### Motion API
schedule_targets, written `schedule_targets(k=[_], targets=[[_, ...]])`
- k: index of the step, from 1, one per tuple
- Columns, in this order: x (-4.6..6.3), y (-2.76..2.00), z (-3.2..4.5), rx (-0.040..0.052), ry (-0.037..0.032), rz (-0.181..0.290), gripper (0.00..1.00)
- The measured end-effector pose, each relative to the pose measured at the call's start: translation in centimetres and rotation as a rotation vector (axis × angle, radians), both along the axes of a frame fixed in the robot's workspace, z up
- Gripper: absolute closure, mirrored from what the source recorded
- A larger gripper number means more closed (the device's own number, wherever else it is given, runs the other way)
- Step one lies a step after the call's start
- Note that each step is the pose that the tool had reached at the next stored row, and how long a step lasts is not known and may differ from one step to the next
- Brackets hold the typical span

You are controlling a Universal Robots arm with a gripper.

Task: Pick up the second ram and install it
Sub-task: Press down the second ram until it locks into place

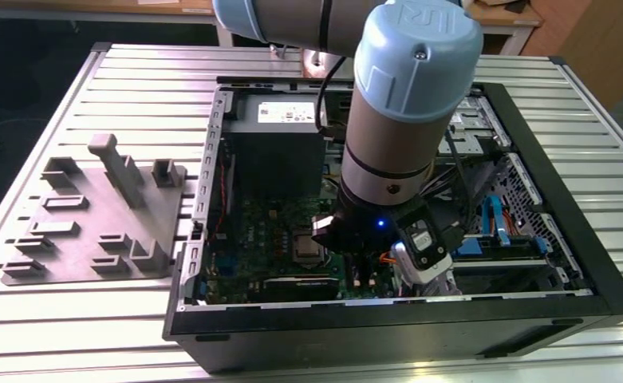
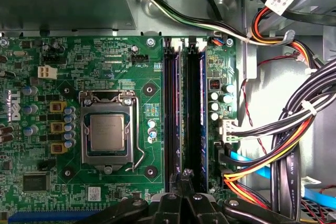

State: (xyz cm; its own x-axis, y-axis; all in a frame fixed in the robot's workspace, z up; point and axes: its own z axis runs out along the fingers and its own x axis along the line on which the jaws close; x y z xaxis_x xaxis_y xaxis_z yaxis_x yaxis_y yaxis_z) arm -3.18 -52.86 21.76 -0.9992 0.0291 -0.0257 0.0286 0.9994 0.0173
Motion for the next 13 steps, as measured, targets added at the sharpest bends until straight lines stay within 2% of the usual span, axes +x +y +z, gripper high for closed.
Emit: schedule_targets(k=[6, 8, 13], targets=[[0.0, 0.04, 0.21, 0.0028, -0.0008, 0.0, 0.9], [0.0, 0.0, 0.8, 0.0001, 0.0, 0.0, 0.9], [0.0, 0.0, 2.15, 0.0001, -0.0001, 0.0, 0.9]])
